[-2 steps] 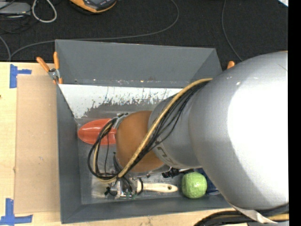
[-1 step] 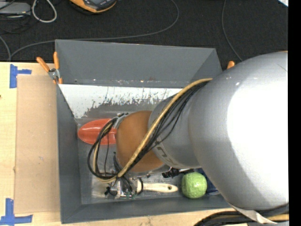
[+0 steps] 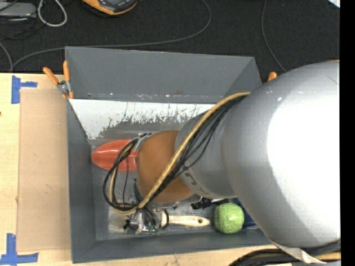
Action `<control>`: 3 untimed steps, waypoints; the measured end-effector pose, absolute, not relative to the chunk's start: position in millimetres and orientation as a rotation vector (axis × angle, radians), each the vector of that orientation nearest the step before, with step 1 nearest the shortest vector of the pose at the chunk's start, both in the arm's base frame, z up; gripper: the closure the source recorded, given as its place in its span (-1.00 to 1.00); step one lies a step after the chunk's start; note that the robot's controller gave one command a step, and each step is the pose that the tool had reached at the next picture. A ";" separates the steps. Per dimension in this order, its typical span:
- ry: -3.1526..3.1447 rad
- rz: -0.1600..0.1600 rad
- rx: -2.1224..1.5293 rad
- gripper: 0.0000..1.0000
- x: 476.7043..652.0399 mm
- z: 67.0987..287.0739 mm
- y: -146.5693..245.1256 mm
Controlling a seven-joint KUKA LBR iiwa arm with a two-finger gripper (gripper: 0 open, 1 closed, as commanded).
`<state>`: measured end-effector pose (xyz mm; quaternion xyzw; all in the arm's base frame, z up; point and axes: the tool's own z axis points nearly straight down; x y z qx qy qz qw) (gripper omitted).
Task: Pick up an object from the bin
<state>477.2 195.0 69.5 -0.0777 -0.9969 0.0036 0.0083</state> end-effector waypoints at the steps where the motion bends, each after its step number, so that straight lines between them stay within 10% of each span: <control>1: -3.115 0.011 -0.245 1.00 477.2 69.5 195.0; 3: -3.115 0.011 -0.247 1.00 477.3 69.5 194.9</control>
Offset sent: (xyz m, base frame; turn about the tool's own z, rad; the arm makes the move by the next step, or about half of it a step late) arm 0.0000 0.0000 0.0000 0.0000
